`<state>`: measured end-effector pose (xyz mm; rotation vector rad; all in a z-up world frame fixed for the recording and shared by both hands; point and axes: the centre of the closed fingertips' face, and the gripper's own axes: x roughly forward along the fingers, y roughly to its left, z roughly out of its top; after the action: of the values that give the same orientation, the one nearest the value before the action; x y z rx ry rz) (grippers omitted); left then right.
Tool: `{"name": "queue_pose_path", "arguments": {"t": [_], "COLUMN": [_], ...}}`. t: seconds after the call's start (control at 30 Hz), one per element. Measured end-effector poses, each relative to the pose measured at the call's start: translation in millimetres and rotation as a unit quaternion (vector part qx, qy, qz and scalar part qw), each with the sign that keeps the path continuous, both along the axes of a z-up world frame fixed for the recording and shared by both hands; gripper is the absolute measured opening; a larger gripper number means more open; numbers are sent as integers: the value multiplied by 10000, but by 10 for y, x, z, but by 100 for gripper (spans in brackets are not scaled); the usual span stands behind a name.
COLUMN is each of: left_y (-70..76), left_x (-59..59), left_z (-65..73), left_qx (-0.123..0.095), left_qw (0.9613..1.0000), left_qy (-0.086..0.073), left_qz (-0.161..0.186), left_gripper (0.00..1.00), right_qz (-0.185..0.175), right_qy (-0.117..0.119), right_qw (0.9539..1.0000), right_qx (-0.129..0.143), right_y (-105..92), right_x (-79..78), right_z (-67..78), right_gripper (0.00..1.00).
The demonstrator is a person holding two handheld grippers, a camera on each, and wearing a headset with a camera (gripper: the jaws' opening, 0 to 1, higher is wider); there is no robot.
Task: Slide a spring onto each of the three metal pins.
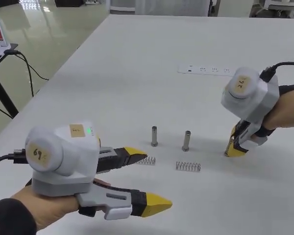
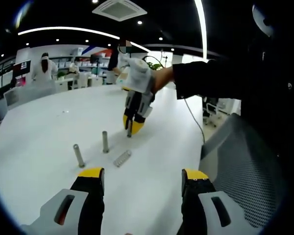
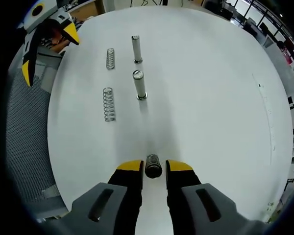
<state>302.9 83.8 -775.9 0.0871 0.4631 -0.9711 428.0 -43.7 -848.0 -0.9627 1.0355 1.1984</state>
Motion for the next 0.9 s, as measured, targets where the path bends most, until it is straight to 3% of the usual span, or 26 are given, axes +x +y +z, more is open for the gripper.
{"name": "queue_pose_path", "arguments": {"t": [0.57,0.9], "left_y": [-12,-19], "left_x": [-3,-3], "left_z": [1,10], "left_qx": [20,28], "left_qw": [10000,10000], "left_qy": [-15,-34], "left_qz": [-33,-35], "left_gripper": [59,59], "right_qz": [95,304], "right_qy": [-151,-198], "right_qw": [9996,9985], "right_qx": [196,400], "right_y": [116,341], "right_x": [-39,-145], "right_z": [171,305], "right_gripper": [23,24]}}
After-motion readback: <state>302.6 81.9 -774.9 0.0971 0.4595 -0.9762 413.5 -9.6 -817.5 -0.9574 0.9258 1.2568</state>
